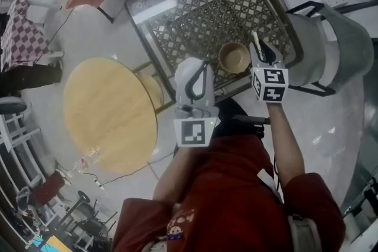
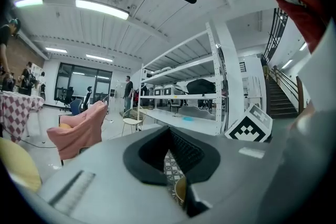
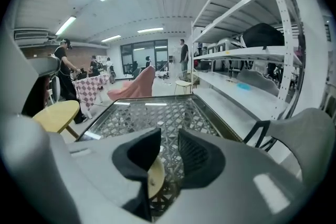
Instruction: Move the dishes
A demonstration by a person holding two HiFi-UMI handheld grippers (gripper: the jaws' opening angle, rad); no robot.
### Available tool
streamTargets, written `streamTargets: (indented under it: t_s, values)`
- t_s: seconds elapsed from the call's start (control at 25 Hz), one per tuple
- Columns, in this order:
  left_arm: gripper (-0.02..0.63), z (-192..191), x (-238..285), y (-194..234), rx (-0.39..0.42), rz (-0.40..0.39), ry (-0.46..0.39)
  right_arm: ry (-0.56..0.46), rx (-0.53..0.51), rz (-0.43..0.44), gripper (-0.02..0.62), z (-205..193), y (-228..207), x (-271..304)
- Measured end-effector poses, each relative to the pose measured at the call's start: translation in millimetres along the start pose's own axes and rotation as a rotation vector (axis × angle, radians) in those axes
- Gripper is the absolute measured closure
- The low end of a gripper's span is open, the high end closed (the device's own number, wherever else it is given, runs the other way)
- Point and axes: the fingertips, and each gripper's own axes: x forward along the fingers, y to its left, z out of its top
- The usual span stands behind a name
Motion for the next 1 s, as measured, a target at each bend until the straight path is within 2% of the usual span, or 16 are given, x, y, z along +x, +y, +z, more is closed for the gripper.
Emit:
streamTargets:
  t_s: [0.24, 0.36, 0.48, 0.56, 0.72, 1.0]
  values:
    - [0.598, 21, -21, 17, 0.027, 0.058, -0.055, -0.178, -0.03, -0.003, 0.505, 44, 20, -25]
    - [0.6, 30, -29, 25, 0.035, 0.09, -0.067, -0.32, -0.024, -0.007, 0.505, 76, 27, -46]
    - [0.598, 40, -36, 32, 0.047, 0.118, -0.094, -0.467, -0.026, 0.033, 0.505, 105, 39, -66]
    - [0.6, 45, -39, 35, 0.05, 0.138, -0.105, -0.528, -0.053, 0.052, 0.505, 117, 46, -76]
    - [0.598, 51, -45, 43, 0.04, 0.186, -0.114, -0.568, -0.078, 0.092, 0.505, 134, 58, -82]
    - [0.598, 60, -64, 66, 0.039, 0.285, -0.141, -0.573, -0.118, 0.194, 0.505, 146, 90, -77]
